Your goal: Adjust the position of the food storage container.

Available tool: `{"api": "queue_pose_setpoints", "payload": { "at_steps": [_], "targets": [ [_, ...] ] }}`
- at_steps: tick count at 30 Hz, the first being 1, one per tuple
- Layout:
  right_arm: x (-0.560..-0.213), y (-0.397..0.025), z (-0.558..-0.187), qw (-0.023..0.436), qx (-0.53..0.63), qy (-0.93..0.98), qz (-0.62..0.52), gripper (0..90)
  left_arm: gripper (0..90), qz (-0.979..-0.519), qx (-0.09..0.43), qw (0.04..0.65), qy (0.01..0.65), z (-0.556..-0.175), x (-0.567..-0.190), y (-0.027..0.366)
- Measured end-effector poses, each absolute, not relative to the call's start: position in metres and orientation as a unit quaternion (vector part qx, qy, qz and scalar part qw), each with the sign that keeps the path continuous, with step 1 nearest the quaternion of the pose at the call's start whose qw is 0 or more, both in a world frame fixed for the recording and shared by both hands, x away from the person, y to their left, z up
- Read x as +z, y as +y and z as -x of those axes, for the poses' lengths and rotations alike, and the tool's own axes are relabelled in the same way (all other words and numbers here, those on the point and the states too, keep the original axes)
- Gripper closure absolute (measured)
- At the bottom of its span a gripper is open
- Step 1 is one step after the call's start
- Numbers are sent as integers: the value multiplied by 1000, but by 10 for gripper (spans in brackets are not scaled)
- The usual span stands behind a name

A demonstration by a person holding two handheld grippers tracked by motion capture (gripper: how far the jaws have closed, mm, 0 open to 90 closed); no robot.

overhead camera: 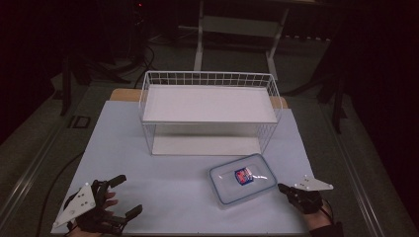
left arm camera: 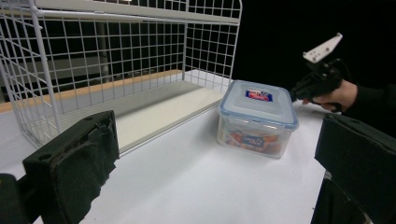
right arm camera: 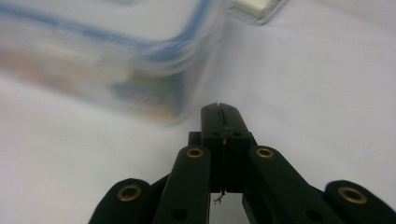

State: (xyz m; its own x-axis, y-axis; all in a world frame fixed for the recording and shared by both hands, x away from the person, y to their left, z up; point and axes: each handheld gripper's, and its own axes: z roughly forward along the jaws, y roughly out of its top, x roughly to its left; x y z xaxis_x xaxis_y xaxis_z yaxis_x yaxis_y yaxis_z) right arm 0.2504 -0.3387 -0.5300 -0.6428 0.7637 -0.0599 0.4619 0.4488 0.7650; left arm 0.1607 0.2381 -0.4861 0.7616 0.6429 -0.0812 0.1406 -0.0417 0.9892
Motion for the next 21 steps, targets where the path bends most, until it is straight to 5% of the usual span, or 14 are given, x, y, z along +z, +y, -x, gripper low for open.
{"api": "queue_pose_setpoints", "payload": {
  "at_steps": [21],
  "targets": [
    [-536, -306, -259, 171, 395, 826, -364, 900, 0, -694, 196, 632, 284, -161, -487, 237]
  ]
}}
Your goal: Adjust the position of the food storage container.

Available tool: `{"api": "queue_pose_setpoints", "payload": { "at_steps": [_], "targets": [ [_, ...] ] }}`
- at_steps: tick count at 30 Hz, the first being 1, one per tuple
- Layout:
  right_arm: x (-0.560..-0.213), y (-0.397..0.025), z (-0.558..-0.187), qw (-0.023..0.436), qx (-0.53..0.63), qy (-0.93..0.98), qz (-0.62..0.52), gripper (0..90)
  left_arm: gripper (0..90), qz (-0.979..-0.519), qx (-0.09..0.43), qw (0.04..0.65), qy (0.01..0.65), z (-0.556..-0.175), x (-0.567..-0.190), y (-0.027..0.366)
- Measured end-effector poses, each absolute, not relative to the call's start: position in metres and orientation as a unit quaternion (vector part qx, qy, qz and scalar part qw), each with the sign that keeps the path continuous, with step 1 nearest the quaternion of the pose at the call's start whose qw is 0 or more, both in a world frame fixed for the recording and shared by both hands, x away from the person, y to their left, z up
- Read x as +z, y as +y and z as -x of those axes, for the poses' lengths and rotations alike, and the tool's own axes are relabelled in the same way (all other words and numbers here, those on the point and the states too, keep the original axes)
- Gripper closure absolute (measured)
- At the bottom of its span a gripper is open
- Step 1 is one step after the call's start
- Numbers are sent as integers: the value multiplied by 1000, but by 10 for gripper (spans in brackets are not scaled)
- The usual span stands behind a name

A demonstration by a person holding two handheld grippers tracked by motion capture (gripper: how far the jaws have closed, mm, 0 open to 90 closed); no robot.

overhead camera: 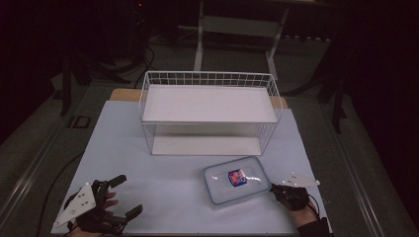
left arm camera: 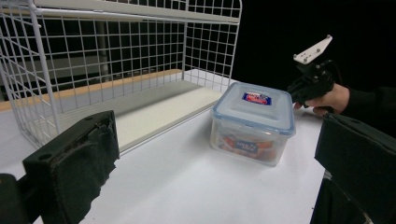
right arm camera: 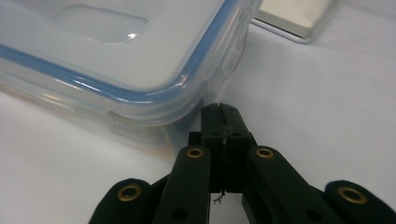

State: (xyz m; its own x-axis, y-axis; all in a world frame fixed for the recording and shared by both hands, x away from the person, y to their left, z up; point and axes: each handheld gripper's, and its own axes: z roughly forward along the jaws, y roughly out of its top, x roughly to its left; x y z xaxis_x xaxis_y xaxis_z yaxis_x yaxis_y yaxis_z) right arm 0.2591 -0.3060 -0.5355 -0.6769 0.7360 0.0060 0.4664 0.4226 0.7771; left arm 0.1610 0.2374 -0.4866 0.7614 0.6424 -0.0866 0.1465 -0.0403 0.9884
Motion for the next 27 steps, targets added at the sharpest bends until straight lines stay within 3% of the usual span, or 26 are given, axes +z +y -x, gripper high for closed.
{"api": "queue_pose_setpoints", "payload": {
  "at_steps": [27],
  "targets": [
    [-529, -245, -246, 99, 417, 858, -282, 900, 0, -698, 187, 624, 296, -164, -489, 234]
  ]
}}
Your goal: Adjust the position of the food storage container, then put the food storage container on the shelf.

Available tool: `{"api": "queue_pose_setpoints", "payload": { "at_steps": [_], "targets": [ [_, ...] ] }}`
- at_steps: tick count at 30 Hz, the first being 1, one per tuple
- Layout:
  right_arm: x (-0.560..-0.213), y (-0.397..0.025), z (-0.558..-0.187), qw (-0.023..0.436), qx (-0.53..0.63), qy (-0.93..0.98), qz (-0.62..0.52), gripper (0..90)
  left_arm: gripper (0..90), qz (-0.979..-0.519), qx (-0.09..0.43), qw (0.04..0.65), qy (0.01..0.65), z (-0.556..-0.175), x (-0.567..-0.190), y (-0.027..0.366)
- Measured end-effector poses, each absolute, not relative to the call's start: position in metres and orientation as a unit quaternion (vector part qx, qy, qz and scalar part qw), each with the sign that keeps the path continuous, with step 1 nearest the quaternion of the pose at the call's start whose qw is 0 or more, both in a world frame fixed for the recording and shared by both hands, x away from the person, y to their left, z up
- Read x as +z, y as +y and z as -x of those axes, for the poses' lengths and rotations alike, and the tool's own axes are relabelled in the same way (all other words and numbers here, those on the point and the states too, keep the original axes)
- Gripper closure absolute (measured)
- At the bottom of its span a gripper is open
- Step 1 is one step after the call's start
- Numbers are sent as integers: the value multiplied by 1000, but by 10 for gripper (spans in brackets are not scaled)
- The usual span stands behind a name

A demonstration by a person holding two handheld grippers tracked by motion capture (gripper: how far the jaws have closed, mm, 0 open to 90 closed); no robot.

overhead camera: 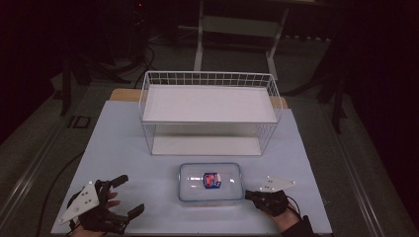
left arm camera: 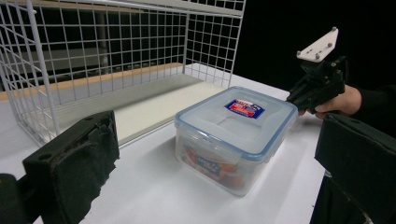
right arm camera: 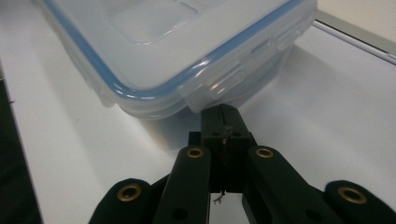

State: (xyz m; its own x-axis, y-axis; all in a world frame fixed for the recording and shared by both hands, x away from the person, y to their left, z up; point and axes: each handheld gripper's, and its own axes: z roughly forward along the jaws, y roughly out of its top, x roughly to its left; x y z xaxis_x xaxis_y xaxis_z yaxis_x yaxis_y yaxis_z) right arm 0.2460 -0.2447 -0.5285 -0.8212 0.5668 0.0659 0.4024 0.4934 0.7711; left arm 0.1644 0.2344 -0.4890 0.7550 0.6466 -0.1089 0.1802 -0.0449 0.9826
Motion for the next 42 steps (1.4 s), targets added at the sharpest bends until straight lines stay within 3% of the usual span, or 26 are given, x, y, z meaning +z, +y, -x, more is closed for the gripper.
{"api": "queue_pose_setpoints", "payload": {
  "at_steps": [7, 13, 14, 15, 17, 19, 20, 23, 25, 29, 31, 42],
  "targets": [
    [-525, -250, -242, 124, 414, 857, -281, 894, 0, -696, 182, 626, 300, -165, -489, 234],
    [-514, -258, -238, 139, 435, 838, -297, 790, 0, -703, 180, 611, 316, -168, -488, 232],
    [-510, -258, -237, 143, 440, 835, -297, 753, 0, -704, 177, 606, 326, -169, -488, 232],
    [-501, -259, -235, 150, 456, 825, -297, 639, 0, -705, 168, 602, 336, -172, -486, 231],
    [-492, -259, -232, 151, 474, 814, -301, 506, 0, -708, 161, 595, 345, -175, -483, 228],
    [-488, -259, -231, 151, 485, 808, -298, 506, 0, -708, 161, 595, 345, -175, -483, 228],
    [-480, -257, -230, 150, 500, 800, -295, 283, 0, -724, 150, 575, 350, -181, -477, 221],
    [-467, -252, -229, 155, 513, 797, -278, 146, 12, -736, 146, 557, 355, -186, -468, 212],
    [-458, -248, -230, 149, 521, 796, -272, 115, 20, -736, 134, 558, 360, -191, -464, 208],
    [-443, -241, -232, 184, 523, 789, -266, 108, 10, -728, 116, 566, 369, -198, -454, 197],
    [-436, -240, -235, 196, 534, 777, -271, 151, 5, -726, 101, 571, 370, -202, -449, 191],
    [-439, -237, -252, 163, 505, 780, -333, 168, 0, -722, 2, 556, 410, -239, -449, 170]
  ]
}}
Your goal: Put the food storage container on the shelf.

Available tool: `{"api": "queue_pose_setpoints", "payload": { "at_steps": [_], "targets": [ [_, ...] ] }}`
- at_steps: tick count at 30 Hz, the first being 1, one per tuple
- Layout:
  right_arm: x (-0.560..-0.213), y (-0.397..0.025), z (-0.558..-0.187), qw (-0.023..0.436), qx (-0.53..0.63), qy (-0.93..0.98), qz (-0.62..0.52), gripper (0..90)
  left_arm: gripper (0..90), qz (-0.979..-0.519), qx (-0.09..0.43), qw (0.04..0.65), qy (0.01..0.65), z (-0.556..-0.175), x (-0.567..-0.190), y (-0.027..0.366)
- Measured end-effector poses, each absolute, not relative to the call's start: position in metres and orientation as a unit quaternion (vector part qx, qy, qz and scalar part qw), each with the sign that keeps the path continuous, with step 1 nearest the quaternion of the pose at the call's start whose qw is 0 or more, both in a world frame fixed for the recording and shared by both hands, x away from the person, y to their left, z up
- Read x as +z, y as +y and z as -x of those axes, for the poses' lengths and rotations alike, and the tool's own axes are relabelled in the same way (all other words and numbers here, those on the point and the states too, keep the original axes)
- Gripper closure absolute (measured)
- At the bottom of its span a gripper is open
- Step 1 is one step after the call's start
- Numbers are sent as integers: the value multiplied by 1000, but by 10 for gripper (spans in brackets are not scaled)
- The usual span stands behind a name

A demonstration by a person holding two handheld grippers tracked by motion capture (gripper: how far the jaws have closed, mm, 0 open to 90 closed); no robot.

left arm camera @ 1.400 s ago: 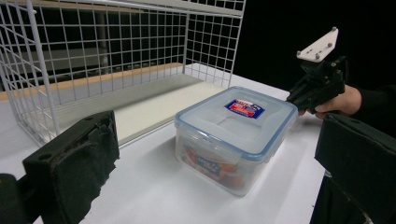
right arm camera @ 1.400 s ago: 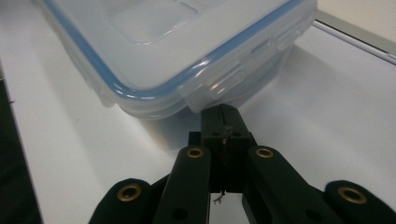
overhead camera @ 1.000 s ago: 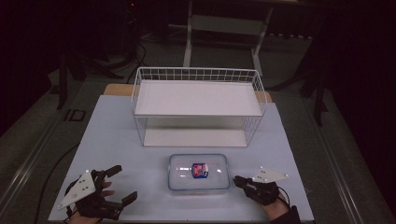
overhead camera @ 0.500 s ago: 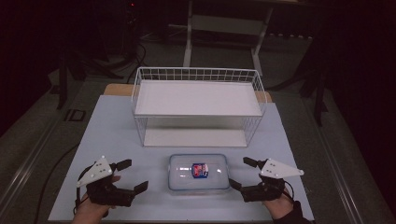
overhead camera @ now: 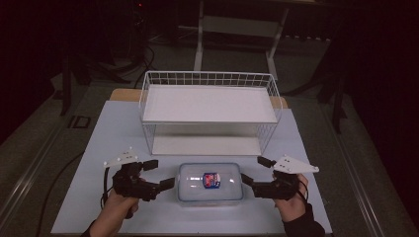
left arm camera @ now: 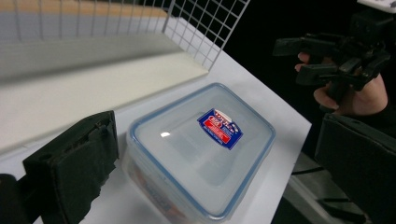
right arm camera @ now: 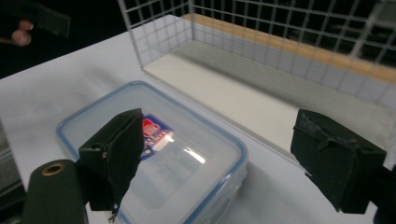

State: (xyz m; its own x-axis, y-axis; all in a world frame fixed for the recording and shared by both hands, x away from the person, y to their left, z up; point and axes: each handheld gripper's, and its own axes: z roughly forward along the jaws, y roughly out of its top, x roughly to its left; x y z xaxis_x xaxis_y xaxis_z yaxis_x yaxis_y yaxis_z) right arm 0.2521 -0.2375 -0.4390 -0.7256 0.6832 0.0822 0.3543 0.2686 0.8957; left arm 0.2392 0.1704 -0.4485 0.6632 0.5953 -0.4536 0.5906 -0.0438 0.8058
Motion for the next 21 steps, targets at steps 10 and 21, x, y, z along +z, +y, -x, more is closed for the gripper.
{"api": "queue_pose_setpoints", "payload": {
  "at_steps": [10, 21],
  "targets": [
    [-461, -237, -266, 61, 512, 773, -369, 127, 0, -719, -100, 489, 484, -272, -498, 166],
    [-475, -233, -274, 9, 479, 769, -423, 129, 15, -685, -198, 460, 530, -295, -531, 164]
  ]
}}
